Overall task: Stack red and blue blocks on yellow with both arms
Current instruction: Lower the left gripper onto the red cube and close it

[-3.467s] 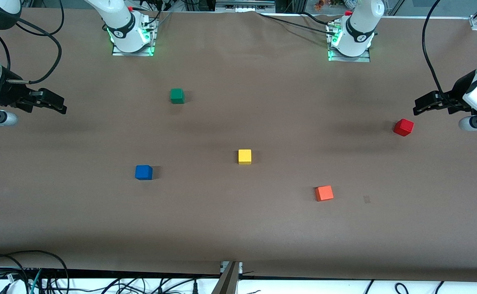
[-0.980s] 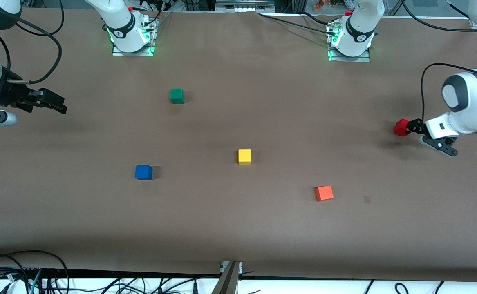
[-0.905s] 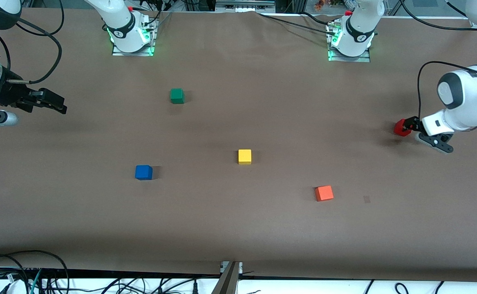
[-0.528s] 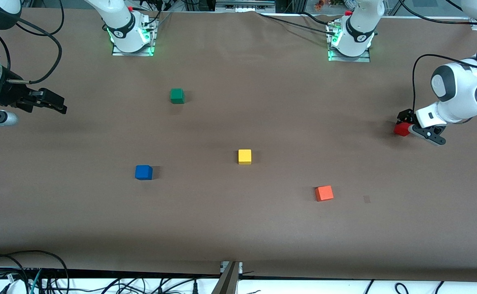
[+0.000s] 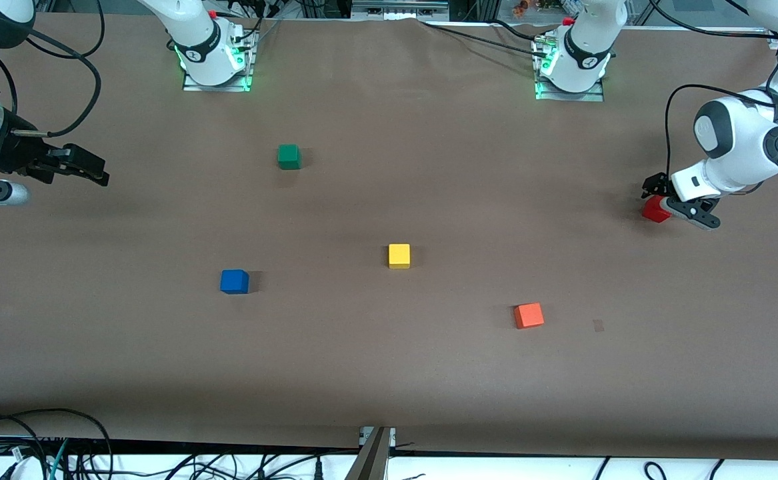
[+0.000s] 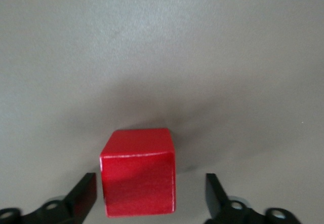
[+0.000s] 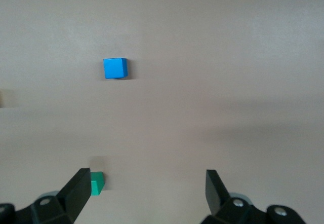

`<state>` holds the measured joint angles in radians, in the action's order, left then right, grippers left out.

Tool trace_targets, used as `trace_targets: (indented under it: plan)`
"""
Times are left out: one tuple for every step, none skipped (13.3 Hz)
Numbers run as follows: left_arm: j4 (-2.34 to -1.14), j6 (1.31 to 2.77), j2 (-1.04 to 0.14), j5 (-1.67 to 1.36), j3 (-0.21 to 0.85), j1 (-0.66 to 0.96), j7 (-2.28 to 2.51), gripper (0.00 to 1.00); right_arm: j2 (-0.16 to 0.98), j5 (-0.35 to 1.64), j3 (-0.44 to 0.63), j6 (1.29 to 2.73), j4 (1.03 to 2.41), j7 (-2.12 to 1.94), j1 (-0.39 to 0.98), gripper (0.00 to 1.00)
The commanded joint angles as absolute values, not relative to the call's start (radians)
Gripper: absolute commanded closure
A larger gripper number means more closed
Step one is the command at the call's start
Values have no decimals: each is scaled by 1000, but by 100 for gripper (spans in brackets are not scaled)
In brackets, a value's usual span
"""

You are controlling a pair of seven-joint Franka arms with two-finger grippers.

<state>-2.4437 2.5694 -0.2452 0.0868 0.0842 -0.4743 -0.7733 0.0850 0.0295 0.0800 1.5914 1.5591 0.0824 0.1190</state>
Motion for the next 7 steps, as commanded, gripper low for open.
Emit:
trace_targets:
  plan:
    - [-2461,2585,-238,103,98,-499,-790,68,74,28,66,1580,1563,89,104,0]
    - [-2457,2585,-242,103,98,-499,-790,85,74,28,66,1580,1563,89,104,0]
    - [-2453,2585,-242,104,98,-497,-790,95,74,28,66,1580,1563,89,104,0]
    - [-2447,2577,-235,104,101,-492,-792,100,74,28,66,1580,1563,89,104,0]
    - [-2428,2571,-230,104,113,-491,-776,100,74,28,66,1580,1563,89,104,0]
    - [-2402,2547,-229,89,133,-491,-772,100,74,28,66,1580,1563,89,104,0]
    - [-2357,2505,-230,84,161,-491,-767,100,74,28,66,1580,1563,89,104,0]
